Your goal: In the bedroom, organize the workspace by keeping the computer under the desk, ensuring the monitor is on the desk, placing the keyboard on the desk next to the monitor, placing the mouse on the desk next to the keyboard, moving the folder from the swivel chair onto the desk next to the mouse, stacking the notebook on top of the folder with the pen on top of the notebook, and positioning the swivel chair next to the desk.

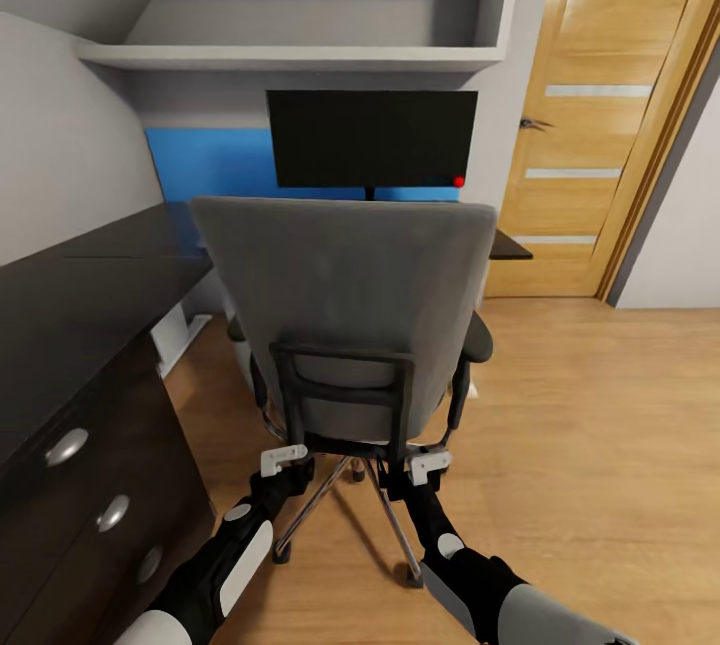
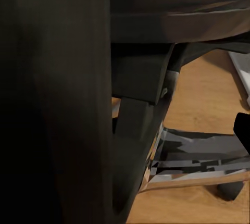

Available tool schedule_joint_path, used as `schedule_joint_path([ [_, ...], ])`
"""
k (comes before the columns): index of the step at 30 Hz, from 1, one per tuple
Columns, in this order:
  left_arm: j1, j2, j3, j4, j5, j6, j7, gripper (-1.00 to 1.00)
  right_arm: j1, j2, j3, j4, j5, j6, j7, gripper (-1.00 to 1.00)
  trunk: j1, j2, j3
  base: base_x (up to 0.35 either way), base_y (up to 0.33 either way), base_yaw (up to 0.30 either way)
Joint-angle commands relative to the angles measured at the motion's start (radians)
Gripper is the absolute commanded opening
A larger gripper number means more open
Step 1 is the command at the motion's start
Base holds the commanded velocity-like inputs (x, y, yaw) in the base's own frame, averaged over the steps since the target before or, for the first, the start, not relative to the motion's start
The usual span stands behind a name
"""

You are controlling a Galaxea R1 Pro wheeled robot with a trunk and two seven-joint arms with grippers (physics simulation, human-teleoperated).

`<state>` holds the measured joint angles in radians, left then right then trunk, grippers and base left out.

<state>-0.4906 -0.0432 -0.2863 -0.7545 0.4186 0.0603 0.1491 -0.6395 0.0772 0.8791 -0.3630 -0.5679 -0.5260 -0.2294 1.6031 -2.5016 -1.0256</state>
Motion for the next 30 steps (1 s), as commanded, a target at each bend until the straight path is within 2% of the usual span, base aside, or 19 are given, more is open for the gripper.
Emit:
schedule_joint_path([
  [1, 0.000, 0.001, -0.002, -0.002, 0.005, 0.004, 0.010, 1.00, -0.002, -0.001, 0.001, 0.001, -0.015, -0.006, -0.011, 1.00, 0.000, 0.000, -0.001, 0.331, 0.000, 0.000],
  [30, 0.000, 0.002, -0.002, -0.002, 0.006, 0.004, 0.010, 1.00, -0.002, -0.002, 0.001, 0.001, -0.015, -0.008, -0.013, 1.00, 0.000, 0.000, -0.001, 0.331, 0.000, 0.000],
])
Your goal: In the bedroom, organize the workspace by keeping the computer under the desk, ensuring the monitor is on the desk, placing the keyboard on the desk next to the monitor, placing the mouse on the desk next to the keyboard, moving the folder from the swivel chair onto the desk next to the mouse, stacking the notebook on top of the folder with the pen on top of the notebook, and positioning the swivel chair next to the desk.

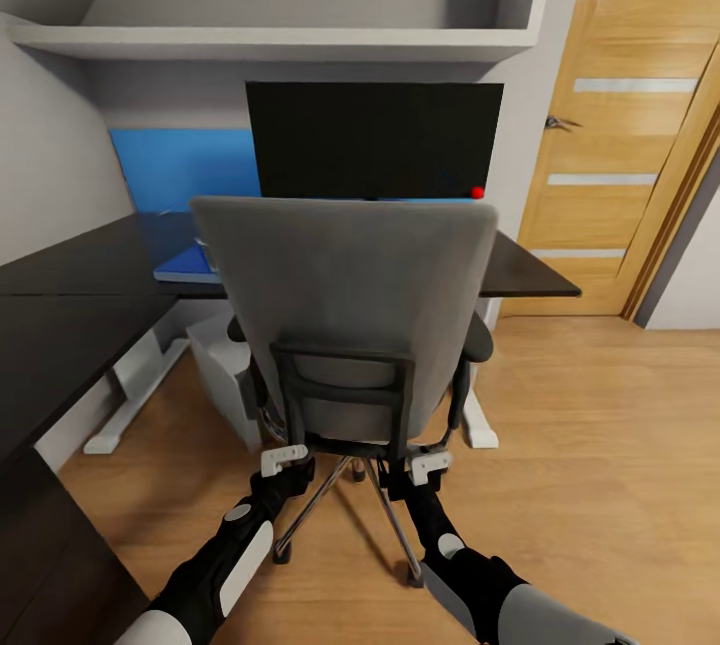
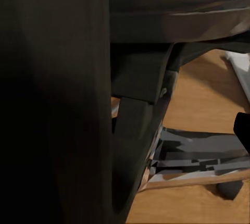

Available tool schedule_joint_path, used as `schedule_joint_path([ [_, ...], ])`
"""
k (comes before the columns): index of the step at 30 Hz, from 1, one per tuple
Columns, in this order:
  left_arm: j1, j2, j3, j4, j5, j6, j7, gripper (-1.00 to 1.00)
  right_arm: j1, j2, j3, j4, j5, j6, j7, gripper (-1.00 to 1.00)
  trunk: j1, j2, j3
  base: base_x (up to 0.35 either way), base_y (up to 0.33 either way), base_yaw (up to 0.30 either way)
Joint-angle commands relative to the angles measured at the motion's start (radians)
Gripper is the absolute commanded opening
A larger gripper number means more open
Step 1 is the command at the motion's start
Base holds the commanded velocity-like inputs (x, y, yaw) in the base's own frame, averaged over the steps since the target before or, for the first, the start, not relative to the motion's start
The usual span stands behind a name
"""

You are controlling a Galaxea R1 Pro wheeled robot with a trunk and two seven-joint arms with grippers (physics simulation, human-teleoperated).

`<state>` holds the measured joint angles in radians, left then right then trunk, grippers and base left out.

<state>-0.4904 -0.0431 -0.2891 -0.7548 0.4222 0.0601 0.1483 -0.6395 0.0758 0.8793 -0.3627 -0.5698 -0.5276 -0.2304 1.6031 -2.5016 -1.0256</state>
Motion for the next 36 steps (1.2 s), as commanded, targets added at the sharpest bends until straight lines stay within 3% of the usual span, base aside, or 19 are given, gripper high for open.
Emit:
schedule_joint_path([
  [1, 0.000, 0.002, 0.001, -0.001, 0.003, 0.004, 0.011, 1.00, -0.002, -0.001, 0.001, 0.001, -0.013, -0.006, -0.012, 1.00, 0.000, 0.000, -0.001, 0.332, 0.000, 0.000],
  [14, 0.000, 0.002, 0.002, -0.002, 0.003, 0.005, 0.011, 1.00, -0.002, -0.001, 0.001, 0.001, -0.013, -0.006, -0.011, 1.00, 0.000, 0.000, -0.001, 0.264, 0.000, 0.000],
  [24, 0.000, 0.003, 0.004, -0.002, 0.003, 0.004, 0.011, 1.00, -0.002, -0.001, 0.001, 0.001, -0.013, -0.006, -0.011, 1.00, 0.000, 0.000, -0.001, 0.012, 0.000, 0.000],
  [36, 0.000, 0.003, 0.004, -0.003, 0.004, 0.005, 0.011, 1.00, -0.002, -0.001, 0.001, 0.002, -0.013, -0.006, -0.010, 1.00, 0.000, 0.000, -0.001, -0.156, -0.048, 0.000],
])
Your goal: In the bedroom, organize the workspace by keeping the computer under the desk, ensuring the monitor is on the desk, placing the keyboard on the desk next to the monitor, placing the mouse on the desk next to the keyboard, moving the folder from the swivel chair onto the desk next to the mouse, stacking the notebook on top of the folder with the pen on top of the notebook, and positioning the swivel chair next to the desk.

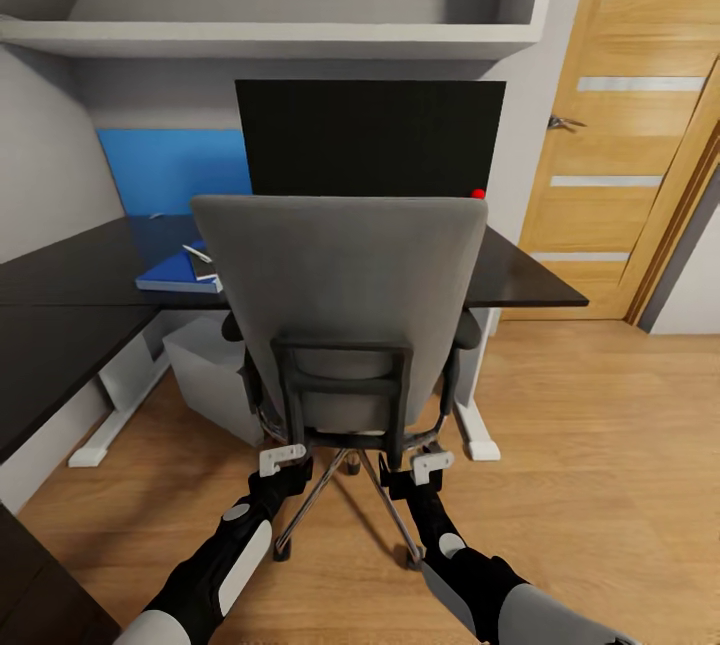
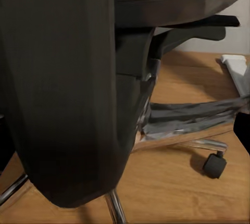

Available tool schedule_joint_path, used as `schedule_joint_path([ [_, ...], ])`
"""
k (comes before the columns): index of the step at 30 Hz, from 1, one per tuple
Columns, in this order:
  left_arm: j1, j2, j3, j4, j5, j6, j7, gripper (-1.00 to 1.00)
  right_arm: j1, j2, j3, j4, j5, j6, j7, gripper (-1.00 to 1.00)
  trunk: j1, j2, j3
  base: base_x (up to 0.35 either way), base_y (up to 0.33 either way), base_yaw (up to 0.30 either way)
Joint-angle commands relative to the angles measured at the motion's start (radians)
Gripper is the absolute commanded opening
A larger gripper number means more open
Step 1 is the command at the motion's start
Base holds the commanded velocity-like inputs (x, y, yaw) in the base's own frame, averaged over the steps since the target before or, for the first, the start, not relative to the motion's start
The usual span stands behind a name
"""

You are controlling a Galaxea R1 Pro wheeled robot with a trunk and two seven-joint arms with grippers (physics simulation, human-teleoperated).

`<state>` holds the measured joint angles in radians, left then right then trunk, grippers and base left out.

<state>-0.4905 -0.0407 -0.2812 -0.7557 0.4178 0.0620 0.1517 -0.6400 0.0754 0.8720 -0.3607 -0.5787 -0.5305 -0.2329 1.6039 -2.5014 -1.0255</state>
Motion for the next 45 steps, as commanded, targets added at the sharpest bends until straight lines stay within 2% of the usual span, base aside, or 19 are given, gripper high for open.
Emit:
schedule_joint_path([
  [1, 0.000, 0.001, -0.004, -0.002, 0.009, 0.003, 0.008, 1.00, -0.001, 0.000, 0.009, 0.000, -0.004, -0.003, -0.008, 1.00, 0.000, 0.000, -0.001, -0.075, -0.002, 0.000],
  [31, 0.000, 0.002, -0.003, -0.002, 0.010, 0.053, -0.001, 1.00, -0.001, 0.000, 0.009, 0.000, -0.004, -0.003, -0.008, 1.00, 0.000, 0.000, -0.001, -0.021, 0.000, 0.000],
  [45, 0.000, 0.004, 0.002, -0.001, 0.012, 0.055, 0.000, 1.00, -0.001, 0.000, 0.009, 0.001, -0.004, -0.003, -0.009, 1.00, 0.000, 0.000, -0.001, -0.270, 0.000, 0.000],
])
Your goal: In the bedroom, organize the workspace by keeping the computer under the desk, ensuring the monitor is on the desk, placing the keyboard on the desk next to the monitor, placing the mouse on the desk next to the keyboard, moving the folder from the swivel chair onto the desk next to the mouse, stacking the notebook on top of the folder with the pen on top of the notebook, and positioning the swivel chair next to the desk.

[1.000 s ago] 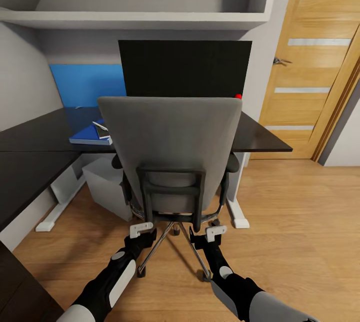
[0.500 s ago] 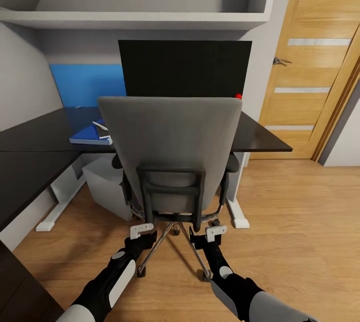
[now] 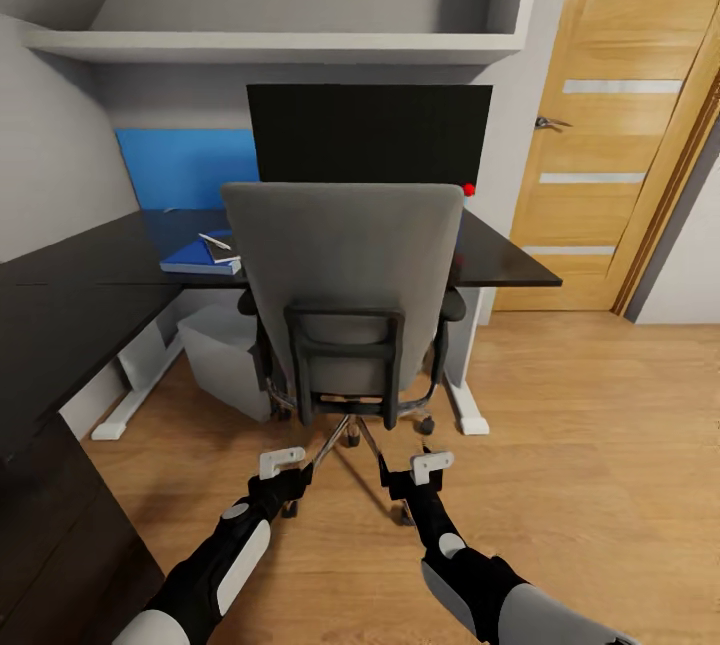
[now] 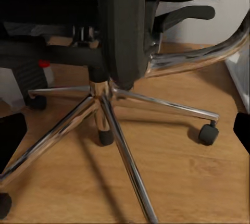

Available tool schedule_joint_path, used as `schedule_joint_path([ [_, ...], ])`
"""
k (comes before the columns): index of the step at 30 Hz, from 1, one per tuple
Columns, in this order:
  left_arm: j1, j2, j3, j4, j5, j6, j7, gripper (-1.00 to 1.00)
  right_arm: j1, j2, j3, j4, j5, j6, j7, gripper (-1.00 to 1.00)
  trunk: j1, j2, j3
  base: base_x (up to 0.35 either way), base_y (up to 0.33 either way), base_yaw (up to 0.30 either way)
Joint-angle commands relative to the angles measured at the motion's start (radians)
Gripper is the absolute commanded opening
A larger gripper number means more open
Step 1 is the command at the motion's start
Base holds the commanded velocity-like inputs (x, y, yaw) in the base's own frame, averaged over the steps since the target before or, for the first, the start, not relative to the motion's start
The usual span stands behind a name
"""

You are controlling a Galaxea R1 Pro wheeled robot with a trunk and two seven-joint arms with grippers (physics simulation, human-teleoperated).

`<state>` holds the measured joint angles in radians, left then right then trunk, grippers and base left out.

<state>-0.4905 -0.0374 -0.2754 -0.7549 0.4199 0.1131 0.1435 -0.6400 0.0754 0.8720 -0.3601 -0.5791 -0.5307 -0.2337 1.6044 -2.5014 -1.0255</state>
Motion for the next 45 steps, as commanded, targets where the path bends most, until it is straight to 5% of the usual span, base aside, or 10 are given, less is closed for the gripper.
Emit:
schedule_joint_path([
  [1, 0.000, 0.001, -0.004, -0.001, 0.010, 0.003, 0.008, 1.00, -0.001, 0.000, 0.009, 0.004, -0.005, -0.003, -0.008, 1.00, -0.001, 0.000, -0.001, -0.331, 0.000, 0.000],
  [17, 0.000, 0.008, -0.005, 0.058, 0.012, 0.003, 0.012, 1.00, -0.001, 0.007, 0.010, 0.088, -0.006, -0.002, -0.009, 1.00, -0.001, 0.000, -0.001, -0.245, 0.000, 0.000],
  [25, -0.002, 0.006, -0.007, 0.101, 0.012, 0.006, 0.015, 1.00, 0.004, 0.003, 0.008, 0.112, -0.015, -0.003, -0.012, 1.00, -0.005, 0.002, 0.030, -0.013, 0.000, 0.000],
  [34, -0.002, -0.008, -0.011, 0.252, 0.010, 0.014, 0.018, 1.00, 0.053, 0.002, 0.007, 0.254, -0.023, -0.046, -0.012, 1.00, -0.039, 0.065, 0.058, -0.085, 0.000, 0.000],
  [45, -0.002, -0.018, -0.012, 0.278, 0.007, 0.014, 0.019, 1.00, 0.101, 0.000, 0.005, 0.266, -0.024, -0.076, -0.012, 1.00, -0.081, 0.142, 0.093, -0.322, -0.096, 0.000],
])
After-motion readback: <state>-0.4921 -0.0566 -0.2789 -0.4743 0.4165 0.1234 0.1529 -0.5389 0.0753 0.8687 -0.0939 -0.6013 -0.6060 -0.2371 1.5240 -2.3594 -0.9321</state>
